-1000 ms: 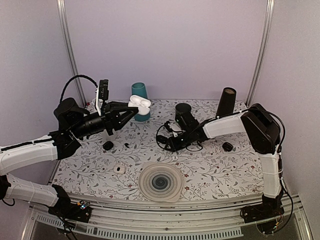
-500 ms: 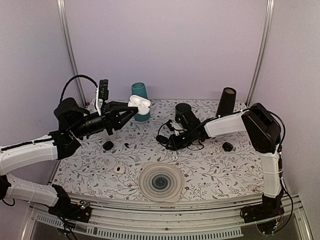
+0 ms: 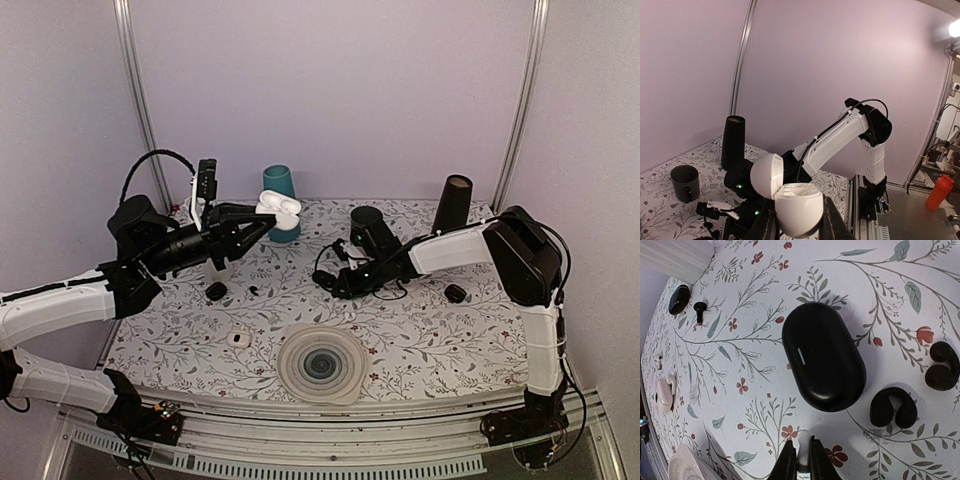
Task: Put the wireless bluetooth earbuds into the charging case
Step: Pick up the left earbud from the center of the board, then insert the left earbud into the left side groove of the charging case.
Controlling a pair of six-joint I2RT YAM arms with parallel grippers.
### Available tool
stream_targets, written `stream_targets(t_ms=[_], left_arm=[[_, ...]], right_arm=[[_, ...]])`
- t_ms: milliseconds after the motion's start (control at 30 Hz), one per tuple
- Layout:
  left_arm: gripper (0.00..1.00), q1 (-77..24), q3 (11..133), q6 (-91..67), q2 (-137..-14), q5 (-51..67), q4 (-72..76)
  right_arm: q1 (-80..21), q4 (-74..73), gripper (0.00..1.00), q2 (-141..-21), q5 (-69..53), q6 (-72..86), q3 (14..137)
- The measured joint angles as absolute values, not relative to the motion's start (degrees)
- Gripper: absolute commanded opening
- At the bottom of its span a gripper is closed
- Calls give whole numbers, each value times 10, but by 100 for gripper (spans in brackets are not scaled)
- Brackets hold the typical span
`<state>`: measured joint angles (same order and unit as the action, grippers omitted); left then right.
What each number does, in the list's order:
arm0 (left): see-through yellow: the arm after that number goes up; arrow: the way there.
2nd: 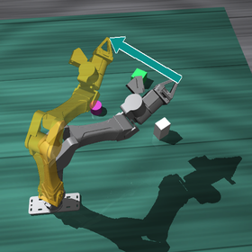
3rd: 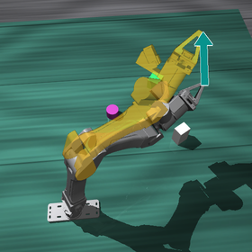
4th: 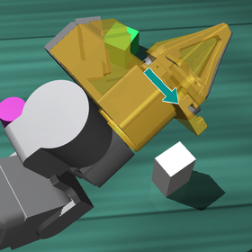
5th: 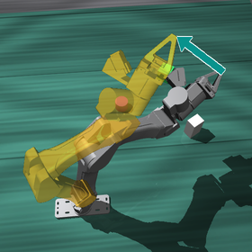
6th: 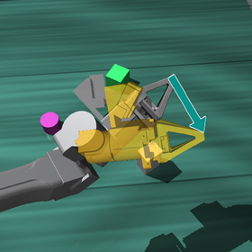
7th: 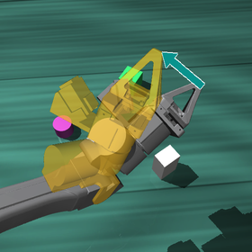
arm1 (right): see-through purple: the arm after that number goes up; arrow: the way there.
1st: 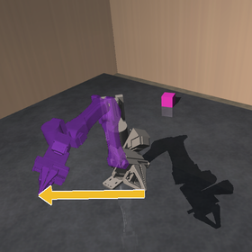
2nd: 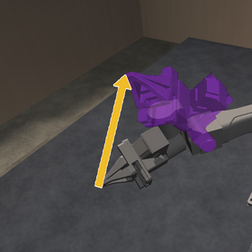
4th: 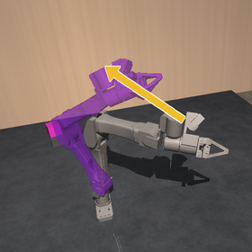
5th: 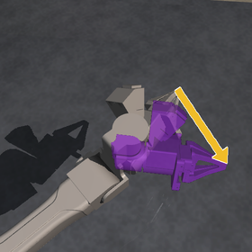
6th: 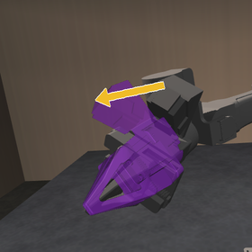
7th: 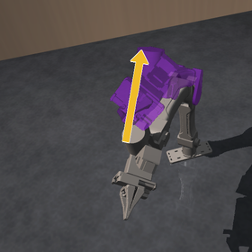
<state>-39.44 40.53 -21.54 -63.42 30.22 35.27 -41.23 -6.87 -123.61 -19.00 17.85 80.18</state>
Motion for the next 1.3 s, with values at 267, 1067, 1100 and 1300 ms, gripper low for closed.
stream_targets(t_ms=[267, 1067, 1100, 1300], left_arm=[[0, -394, 405, -217, -636, 304, 353], [0, -385, 428, -211, -708, 431, 366], [0, -385, 433, -211, -714, 443, 367], [0, -384, 456, -212, -745, 523, 377]], right_arm=[[-412, -63, 4, -1236, -192, 183, 801], [-412, -74, 3, -898, -176, 150, 667], [-412, -78, 3, -881, -178, 146, 665], [-421, -88, 3, -781, -198, 120, 663]])
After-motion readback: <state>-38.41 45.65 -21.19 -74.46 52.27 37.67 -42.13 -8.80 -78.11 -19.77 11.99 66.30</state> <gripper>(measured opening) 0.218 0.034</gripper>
